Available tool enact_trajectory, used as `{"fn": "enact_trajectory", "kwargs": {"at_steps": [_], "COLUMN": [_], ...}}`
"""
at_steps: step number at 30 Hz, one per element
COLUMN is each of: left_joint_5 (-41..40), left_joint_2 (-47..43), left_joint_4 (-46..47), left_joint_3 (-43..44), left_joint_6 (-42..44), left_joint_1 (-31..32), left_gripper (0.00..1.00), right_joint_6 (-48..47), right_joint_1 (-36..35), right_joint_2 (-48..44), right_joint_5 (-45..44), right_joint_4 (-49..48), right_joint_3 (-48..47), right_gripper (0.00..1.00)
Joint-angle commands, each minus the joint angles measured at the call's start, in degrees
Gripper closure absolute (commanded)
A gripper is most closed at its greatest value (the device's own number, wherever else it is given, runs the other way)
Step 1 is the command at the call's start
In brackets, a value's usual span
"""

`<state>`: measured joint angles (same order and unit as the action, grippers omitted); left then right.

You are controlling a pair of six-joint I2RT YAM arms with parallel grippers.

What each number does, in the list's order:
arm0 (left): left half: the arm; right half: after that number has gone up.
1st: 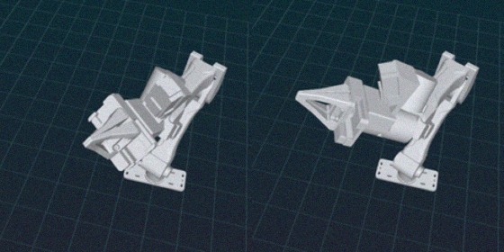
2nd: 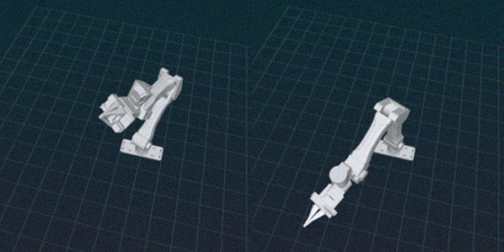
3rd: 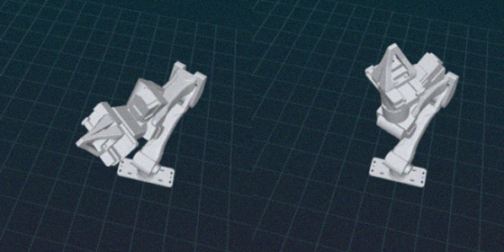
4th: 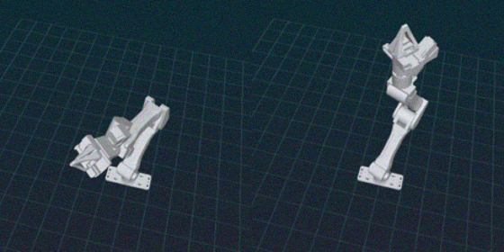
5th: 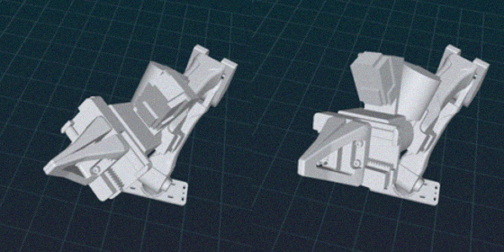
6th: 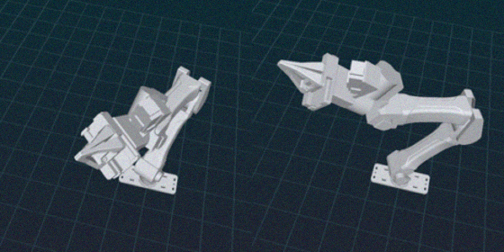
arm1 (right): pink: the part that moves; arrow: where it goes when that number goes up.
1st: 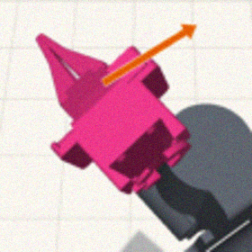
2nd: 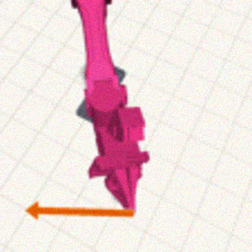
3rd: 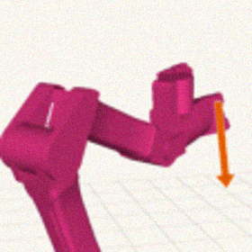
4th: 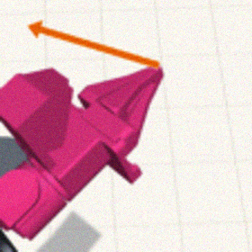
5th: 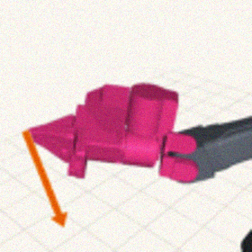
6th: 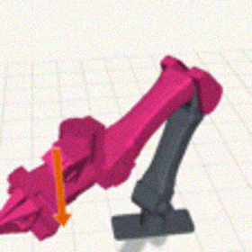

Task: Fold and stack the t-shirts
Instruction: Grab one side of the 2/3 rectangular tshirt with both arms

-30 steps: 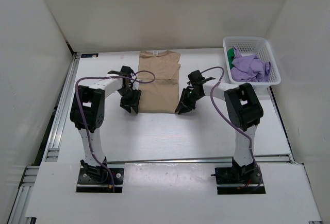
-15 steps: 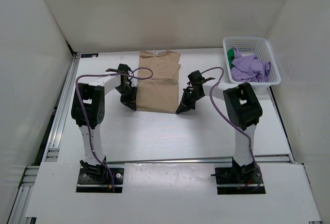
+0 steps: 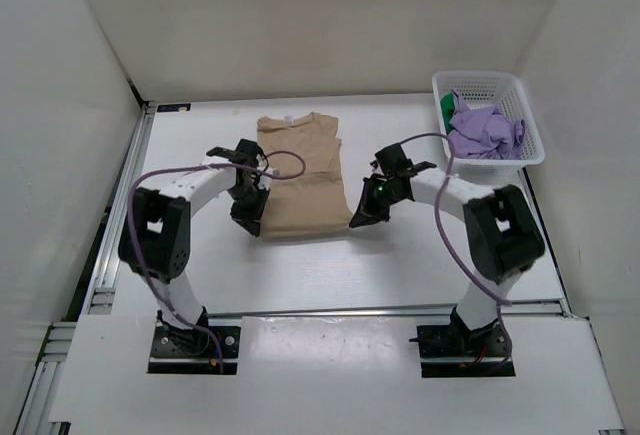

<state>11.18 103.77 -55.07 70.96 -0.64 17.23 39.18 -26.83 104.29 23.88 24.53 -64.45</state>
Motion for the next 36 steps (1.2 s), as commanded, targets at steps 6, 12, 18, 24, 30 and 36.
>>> {"fn": "enact_trajectory", "kwargs": {"at_steps": [6, 12, 18, 24, 30, 36], "left_joint_5": [-13.9, -14.1, -13.2, -8.8, -7.0, -6.3], "left_joint_2": [-19.5, -28.5, -32.8, -26.3, -16.7, -7.4], "left_joint_4": [-18.3, -26.9, -26.9, -26.9, -22.8, -16.7], "left_joint_3": [-6.3, -4.3, 1.1, 8.8, 15.6, 20.8], "left_joint_6": [0.6, 0.6, 0.6, 0.6, 0.6, 0.6], "left_joint_1": [6.8, 13.3, 12.7, 9.1, 5.3, 2.2], "left_gripper": [0.90, 0.90, 0.90, 0.90, 0.90, 0.90], "right_joint_6": [-2.4, 2.8, 4.2, -0.4, -4.5, -4.5], "right_joint_1": [-9.3, -15.9, -17.3, -13.3, -7.8, -3.8], "right_joint_2": [-23.3, -37.5, -40.9, -33.2, -20.3, -8.6], "right_joint_5": [-7.0, -11.3, -13.8, -15.1, -12.8, -12.8], "right_joint_4": [8.8, 16.4, 20.2, 21.5, 22.8, 22.8], "right_joint_3": [11.0, 12.3, 6.6, -0.9, -11.3, -20.1], "right_gripper": [1.00, 1.00, 1.00, 1.00, 1.00, 1.00]}}
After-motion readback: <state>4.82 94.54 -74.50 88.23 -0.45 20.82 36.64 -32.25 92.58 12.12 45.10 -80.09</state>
